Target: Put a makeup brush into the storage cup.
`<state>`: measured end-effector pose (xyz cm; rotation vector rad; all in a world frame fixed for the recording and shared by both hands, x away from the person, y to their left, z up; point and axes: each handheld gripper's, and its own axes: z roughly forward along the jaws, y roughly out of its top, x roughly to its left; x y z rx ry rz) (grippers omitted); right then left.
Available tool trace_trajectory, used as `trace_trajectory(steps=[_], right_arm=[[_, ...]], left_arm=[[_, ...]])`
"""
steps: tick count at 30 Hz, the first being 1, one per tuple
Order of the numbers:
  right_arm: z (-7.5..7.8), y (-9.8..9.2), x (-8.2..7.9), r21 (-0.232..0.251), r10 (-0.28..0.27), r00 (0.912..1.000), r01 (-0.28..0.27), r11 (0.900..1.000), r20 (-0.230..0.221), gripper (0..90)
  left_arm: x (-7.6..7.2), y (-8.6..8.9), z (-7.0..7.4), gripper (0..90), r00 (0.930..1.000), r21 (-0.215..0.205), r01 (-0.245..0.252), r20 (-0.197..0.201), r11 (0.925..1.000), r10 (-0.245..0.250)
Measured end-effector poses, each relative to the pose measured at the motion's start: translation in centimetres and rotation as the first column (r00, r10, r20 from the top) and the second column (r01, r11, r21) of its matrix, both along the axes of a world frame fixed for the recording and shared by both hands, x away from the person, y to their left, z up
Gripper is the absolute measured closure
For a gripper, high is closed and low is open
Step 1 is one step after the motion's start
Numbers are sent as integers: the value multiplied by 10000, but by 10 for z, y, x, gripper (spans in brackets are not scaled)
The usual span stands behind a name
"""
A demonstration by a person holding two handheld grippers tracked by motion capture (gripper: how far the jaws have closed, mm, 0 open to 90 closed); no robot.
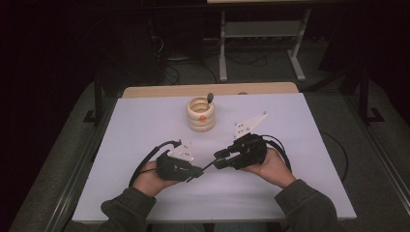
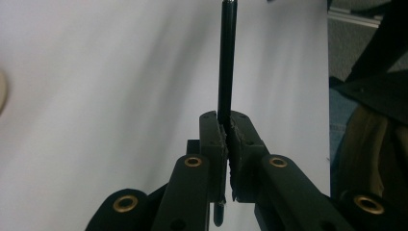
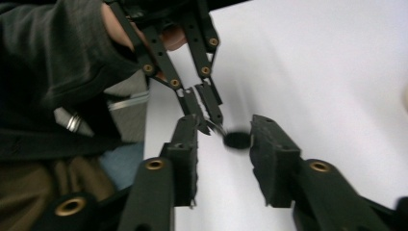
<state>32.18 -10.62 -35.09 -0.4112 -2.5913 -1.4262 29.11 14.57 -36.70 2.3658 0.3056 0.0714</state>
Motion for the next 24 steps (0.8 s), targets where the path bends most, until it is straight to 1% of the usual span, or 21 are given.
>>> trace_trajectory(steps=[4,5,8,9,10,12,14,16,17,18,20,21,22,24], right_arm=[[-5,0,1,336,-211,9998,212,9992,-32,607],[-6,0,1,394,-234,9997,234,9989,-22,613],[-7,3,1,513,-281,9996,276,9983,84,643],[-7,4,1,540,-293,9995,288,9981,85,660],[-7,5,1,599,-298,9995,294,9978,71,680],[-8,5,2,654,-300,9995,296,9974,48,723],[-9,6,3,712,-230,9997,233,9972,-56,761],[-9,7,3,760,-187,9998,190,9969,-48,817],[-9,7,4,839,-127,9999,129,9964,-29,826],[-9,7,4,887,-83,9999,95,9960,-130,833],[-9,7,5,914,-20,9998,37,9958,-193,842],[-9,8,5,881,-14,9998,31,9961,-196,843],[-9,8,5,777,-48,9999,59,9970,-147,845],[-8,7,5,728,-49,9999,61,9973,-161,846]], left_arm=[[2,2,3,851,9997,-267,-225,14,9994,225],[3,2,3,851,9997,-268,-257,56,9993,259],[3,2,3,851,9994,-312,-332,-22,9990,331],[4,2,4,851,9995,-269,-312,-23,9992,311],[4,1,3,850,9994,-347,-351,-85,9988,348],[4,1,4,850,9993,-436,-372,-85,9984,369],[4,0,4,850,9994,-432,-337,-79,9985,334],[4,-1,4,849,9995,-425,-322,-75,9986,319],[4,-1,4,848,9995,-393,-321,-60,9987,319],[4,-1,4,846,9994,-403,-345,-57,9986,343],[4,-1,3,839,9992,-418,-386,-57,9984,384],[4,-1,3,829,9990,-419,-429,-118,9982,425],[5,-1,2,797,9989,-429,-440,-148,9981,434],[5,0,0,769,9986,-361,-504,-157,9981,498]])
